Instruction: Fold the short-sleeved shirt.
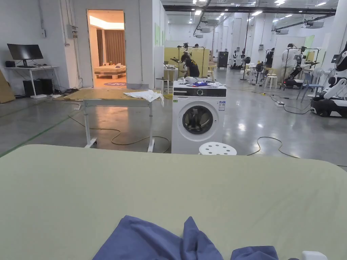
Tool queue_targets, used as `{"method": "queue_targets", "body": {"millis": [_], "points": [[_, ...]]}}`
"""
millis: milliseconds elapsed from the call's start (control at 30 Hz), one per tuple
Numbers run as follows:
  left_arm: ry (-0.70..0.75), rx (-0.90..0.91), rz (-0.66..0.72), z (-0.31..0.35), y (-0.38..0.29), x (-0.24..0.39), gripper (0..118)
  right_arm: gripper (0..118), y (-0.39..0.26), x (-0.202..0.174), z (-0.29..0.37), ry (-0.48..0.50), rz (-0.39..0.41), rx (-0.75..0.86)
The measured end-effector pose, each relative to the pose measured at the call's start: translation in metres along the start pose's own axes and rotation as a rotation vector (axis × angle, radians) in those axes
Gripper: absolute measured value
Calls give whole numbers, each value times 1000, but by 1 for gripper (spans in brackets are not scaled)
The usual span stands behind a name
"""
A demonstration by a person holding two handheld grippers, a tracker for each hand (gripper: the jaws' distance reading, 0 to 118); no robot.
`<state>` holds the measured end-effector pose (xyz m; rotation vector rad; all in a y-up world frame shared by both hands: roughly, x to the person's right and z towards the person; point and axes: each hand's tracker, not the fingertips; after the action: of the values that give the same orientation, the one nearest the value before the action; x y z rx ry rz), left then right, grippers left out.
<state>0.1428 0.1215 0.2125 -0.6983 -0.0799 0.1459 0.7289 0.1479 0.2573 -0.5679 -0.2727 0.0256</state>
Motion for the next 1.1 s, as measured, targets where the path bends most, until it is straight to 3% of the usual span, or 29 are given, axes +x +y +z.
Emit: {"method": "queue_targets", "body": {"millis": [100,133,200,467,533,567,600,633,667,700,733,933,1100], "points": [[54,68,-41,11,3,7,62,51,5,-10,20,-63,26,85],[49,106,-51,19,4,13,74,67,8,-13,29,-72,29,124],[20,186,-61,31,13,22,74,77,17,-22,50,-80,19,219],[-1,473,-170,78,53,94,73,77,50,-76,115,-9,-6,491],[35,553,-208,86,55,112,68,71,51,-90,123,-1,-22,534],[34,578,-222,89,57,120,60,62,52,-96,125,4,-27,540],[28,594,-235,91,58,126,46,46,52,-100,124,9,-35,540],[17,594,-236,92,59,131,23,17,53,-105,124,13,-47,542],[9,591,-235,92,60,134,10,4,53,-108,124,27,-60,538],[0,593,-237,92,60,137,1,4,52,-112,124,32,-68,545],[-1,589,-238,90,60,139,0,4,52,-113,122,34,-69,543],[-84,406,-204,42,81,122,0,3,42,-114,108,49,-57,490],[-104,147,-205,-48,125,107,0,2,33,-102,86,44,-71,400]]}}
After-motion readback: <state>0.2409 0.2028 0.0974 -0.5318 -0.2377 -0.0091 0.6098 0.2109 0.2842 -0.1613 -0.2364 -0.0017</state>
